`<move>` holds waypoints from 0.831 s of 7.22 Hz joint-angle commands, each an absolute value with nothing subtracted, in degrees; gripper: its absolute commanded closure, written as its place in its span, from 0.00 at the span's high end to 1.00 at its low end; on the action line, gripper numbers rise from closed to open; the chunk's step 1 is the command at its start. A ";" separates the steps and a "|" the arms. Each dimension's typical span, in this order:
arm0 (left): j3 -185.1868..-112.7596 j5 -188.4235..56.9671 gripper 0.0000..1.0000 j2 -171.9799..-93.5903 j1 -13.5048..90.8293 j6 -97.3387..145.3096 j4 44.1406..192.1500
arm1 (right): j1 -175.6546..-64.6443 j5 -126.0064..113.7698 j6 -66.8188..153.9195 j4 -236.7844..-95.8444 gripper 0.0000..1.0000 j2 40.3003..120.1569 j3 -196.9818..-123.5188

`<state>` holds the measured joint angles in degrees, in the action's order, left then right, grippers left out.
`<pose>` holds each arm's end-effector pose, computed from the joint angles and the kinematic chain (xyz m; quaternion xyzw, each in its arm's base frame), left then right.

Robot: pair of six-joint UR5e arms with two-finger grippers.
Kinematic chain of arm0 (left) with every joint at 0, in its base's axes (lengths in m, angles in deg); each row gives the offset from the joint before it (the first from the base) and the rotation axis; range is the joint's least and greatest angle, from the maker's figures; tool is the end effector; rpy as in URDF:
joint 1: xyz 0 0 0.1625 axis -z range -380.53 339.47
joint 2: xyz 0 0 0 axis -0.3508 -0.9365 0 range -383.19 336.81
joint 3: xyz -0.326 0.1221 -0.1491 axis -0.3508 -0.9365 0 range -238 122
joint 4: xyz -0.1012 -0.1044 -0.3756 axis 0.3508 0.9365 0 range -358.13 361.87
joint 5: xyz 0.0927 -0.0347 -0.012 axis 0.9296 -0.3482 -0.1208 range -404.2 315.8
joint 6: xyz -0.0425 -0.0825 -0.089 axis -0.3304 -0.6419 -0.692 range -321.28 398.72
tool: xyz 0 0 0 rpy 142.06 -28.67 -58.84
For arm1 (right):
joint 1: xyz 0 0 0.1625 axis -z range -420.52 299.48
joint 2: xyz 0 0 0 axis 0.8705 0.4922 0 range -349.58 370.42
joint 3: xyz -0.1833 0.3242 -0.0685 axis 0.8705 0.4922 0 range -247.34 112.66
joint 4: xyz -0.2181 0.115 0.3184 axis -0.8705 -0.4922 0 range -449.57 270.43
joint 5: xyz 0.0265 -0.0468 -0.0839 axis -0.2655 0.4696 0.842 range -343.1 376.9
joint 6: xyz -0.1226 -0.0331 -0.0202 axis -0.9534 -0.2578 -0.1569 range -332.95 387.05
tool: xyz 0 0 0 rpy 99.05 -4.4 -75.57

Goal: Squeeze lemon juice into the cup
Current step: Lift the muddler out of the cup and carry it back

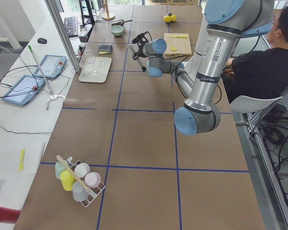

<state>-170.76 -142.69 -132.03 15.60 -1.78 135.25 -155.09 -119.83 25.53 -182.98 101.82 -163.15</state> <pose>0.3704 -0.4119 0.1805 0.4178 0.5312 0.1353 0.7246 0.0770 -0.4662 0.5981 0.0291 -0.3956 0.0210 0.9177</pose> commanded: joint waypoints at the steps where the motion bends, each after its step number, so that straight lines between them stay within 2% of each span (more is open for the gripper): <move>1: -173.32 -159.87 0.00 -132.00 23.63 -6.79 114.03 | -155.09 -119.85 26.26 -182.91 1.00 101.83 -163.06; 3: -172.53 -169.07 0.00 -130.69 31.47 -16.72 103.78 | -155.09 -119.85 26.17 -182.91 1.00 101.83 -163.14; 4: -172.09 -169.09 0.00 -129.20 31.50 -16.66 97.73 | -155.09 -119.85 26.17 -182.91 1.00 101.83 -162.71; 6: -165.01 -169.00 0.00 -129.10 31.24 -14.13 89.88 | -155.09 -119.85 26.26 -182.91 1.00 101.83 -162.88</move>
<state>-169.20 -168.88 -129.34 31.21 -15.66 94.83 -155.09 -119.85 26.23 -182.91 101.83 -162.84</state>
